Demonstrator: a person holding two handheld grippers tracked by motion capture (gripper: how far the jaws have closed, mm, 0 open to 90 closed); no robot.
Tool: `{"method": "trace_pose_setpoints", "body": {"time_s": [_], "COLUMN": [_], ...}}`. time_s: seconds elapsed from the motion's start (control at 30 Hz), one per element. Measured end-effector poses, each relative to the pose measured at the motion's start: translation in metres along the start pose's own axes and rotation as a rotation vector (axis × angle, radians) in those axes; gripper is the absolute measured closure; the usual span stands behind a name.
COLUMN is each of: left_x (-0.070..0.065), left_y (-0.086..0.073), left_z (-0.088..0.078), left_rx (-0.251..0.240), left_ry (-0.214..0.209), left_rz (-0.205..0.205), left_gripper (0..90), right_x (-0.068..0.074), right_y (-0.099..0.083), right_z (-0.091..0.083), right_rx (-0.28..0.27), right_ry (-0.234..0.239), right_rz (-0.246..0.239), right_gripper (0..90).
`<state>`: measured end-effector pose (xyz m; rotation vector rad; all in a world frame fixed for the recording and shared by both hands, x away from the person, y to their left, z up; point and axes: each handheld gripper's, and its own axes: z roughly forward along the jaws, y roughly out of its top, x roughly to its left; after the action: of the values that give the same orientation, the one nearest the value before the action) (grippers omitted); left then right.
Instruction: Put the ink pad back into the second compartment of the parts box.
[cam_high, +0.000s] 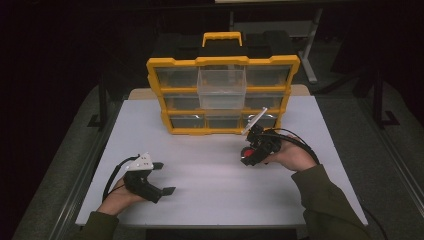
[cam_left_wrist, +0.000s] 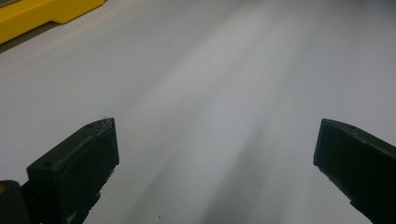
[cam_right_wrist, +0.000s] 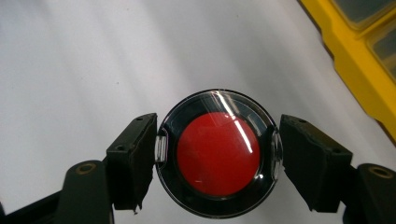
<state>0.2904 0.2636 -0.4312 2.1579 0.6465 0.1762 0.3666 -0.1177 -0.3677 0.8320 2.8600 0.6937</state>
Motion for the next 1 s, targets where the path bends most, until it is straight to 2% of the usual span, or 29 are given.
{"method": "trace_pose_setpoints", "body": {"time_s": [0.23, 0.4, 0.9, 1.0], "left_x": [0.000, 0.000, -0.001, -0.001], "left_y": [0.000, 0.000, 0.001, 0.001], "left_z": [0.000, 0.000, 0.000, 0.000], "left_rx": [0.000, -0.002, -0.002, -0.002], "left_ry": [-0.001, 0.001, -0.008, -0.007], "left_rz": [0.004, 0.006, 0.003, 0.003], "left_gripper": [0.0, 0.0, 0.0, 0.0], "right_x": [-0.003, -0.005, -0.013, -0.014], "right_y": [0.001, 0.002, 0.010, 0.013], "right_z": [-0.011, -0.019, -0.046, -0.052], "right_rx": [-0.001, -0.016, -0.054, -0.055], "right_ry": [-0.002, 0.020, 0.026, 0.009], "right_rz": [0.015, 0.015, 0.033, 0.030], "right_gripper": [28.8, 28.9, 28.8, 28.8]}}
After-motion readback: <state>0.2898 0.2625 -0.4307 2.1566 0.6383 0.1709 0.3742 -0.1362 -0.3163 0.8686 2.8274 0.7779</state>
